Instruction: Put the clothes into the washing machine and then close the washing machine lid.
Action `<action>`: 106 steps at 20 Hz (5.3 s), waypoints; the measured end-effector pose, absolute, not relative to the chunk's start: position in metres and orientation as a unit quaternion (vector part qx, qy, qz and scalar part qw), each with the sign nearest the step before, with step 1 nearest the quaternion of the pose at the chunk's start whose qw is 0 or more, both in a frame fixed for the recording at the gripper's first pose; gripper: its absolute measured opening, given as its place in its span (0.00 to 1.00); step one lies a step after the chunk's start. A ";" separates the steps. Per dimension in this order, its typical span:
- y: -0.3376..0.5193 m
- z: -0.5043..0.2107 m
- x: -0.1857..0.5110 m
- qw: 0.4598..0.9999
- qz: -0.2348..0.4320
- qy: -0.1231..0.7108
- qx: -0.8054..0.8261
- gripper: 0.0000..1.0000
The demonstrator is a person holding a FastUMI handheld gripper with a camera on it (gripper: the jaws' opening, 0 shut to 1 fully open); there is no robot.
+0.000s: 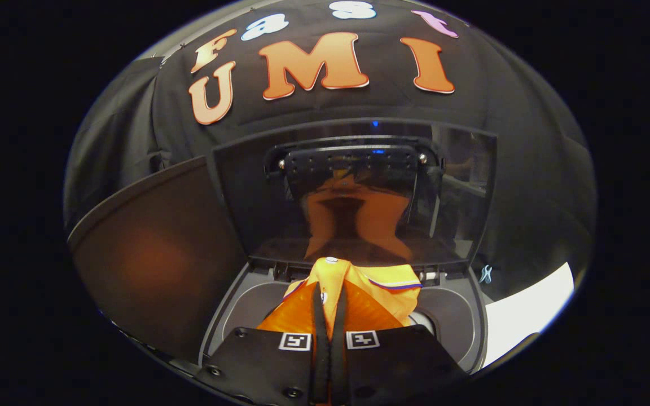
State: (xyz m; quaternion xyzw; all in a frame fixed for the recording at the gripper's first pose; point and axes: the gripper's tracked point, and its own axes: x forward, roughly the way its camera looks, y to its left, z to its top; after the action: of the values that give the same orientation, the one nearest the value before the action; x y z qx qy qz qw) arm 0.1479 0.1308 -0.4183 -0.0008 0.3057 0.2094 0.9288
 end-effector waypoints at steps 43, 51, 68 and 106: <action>0.113 -0.530 0.132 0.876 0.107 0.470 -0.016 1.00; 0.112 -0.430 0.129 0.926 0.104 0.362 0.008 1.00; 0.149 -0.206 0.253 0.973 0.154 0.170 0.004 0.99; 0.147 -0.277 0.335 0.964 0.117 0.238 -0.015 1.00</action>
State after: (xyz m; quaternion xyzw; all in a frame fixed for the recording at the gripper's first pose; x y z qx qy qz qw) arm 0.3347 0.1471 -0.2771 -0.0146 0.2377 0.1172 0.9641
